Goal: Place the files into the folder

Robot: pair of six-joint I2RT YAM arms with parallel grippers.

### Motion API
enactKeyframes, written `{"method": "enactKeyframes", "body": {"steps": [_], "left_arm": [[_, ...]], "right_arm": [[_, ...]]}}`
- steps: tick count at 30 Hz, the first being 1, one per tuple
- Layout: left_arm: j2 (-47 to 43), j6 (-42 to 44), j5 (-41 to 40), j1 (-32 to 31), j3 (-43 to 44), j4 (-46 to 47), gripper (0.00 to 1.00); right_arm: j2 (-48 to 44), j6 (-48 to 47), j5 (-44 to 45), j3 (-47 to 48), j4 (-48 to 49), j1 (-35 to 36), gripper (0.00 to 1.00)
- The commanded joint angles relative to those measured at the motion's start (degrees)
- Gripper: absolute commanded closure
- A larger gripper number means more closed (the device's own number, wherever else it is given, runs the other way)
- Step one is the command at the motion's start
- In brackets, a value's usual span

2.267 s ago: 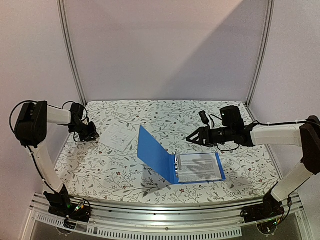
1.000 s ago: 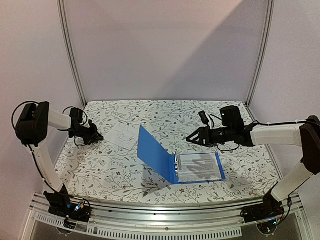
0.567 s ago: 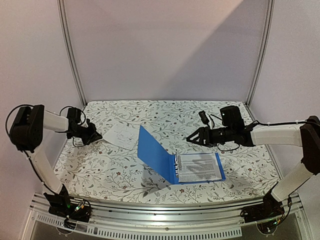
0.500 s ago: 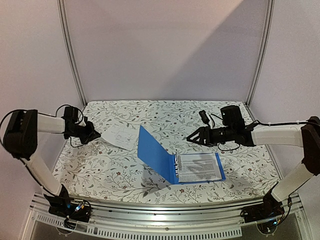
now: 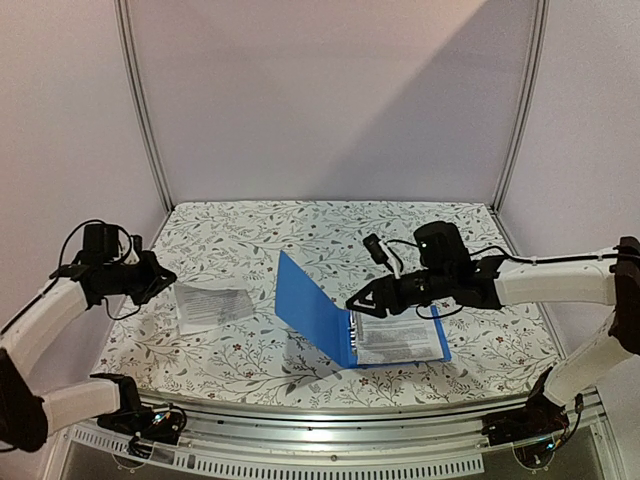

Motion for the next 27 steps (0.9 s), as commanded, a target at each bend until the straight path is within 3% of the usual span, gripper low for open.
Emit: {"method": "enactKeyframes", "body": {"steps": [1, 7, 15, 21, 27], "left_arm": [[-6.13, -0.53, -2.79, -2.26, -2.87, -12.33, 1.00], [-16.33, -4.81, -3.98, -6.05, -9.62, -16.12, 1.00], [-27.91, -4.92, -3.69, -7.20, -8.59, -29.58, 1.00], [-31.43, -3.54, -2.80, -7.22, -8.26, -34.89, 1.00], [-30.43, -1.79, -3.03, -7.28, -5.66, -35.69, 1.00]], "right_arm": [[0.14, -5.81, 4.30, 2.25, -0.73, 5.75, 0.44], [1.30, -9.51, 4.02, 5.31, -2.37, 11.75, 0.44], [3.47, -15.46, 6.34, 9.97, -6.11, 19.62, 0.43], [11.59, -23.58, 16.70, 22.16, -15.34, 27.78, 0.42], [23.64, -40.81, 37.10, 38.08, -24.15, 37.56, 0.40]]}}
